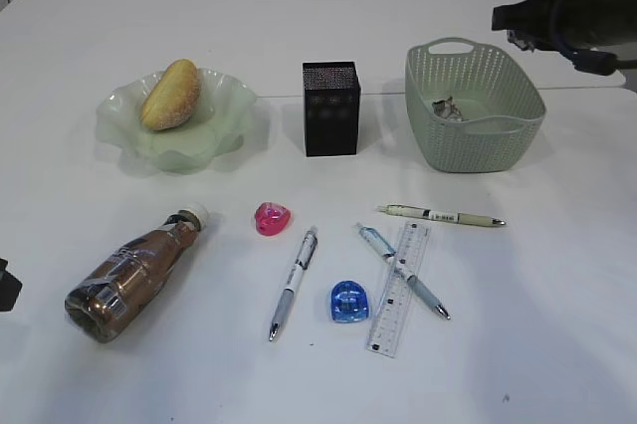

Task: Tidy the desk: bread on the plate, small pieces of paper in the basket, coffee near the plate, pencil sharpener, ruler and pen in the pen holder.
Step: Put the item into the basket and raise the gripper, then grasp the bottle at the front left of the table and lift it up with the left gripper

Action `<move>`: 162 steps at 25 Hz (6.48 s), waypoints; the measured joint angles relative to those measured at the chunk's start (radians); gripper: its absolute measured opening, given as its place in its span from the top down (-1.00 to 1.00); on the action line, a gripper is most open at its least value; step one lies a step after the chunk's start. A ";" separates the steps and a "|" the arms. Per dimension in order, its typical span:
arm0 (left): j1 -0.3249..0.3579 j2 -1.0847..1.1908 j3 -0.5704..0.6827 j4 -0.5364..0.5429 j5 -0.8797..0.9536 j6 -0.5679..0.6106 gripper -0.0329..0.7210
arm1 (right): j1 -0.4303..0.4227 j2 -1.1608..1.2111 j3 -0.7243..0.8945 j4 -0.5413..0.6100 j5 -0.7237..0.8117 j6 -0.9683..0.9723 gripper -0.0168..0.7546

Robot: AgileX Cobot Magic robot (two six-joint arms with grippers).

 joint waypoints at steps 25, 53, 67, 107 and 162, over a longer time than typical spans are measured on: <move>0.000 0.000 0.000 0.000 0.021 0.000 0.36 | 0.000 0.386 -0.336 -0.004 0.050 0.000 0.18; 0.000 0.000 0.000 0.000 0.022 0.000 0.33 | 0.000 0.082 -0.334 0.068 0.631 -0.043 0.12; 0.000 0.000 0.000 0.000 0.022 0.000 0.31 | 0.000 -0.190 0.000 0.228 0.730 -0.210 0.12; -0.116 0.473 -0.564 0.083 0.276 0.172 -0.05 | 0.000 -0.399 0.374 0.201 0.583 -0.195 0.12; -0.138 1.059 -0.965 0.134 0.489 0.139 0.16 | 0.000 -0.528 0.443 0.191 0.530 -0.184 0.12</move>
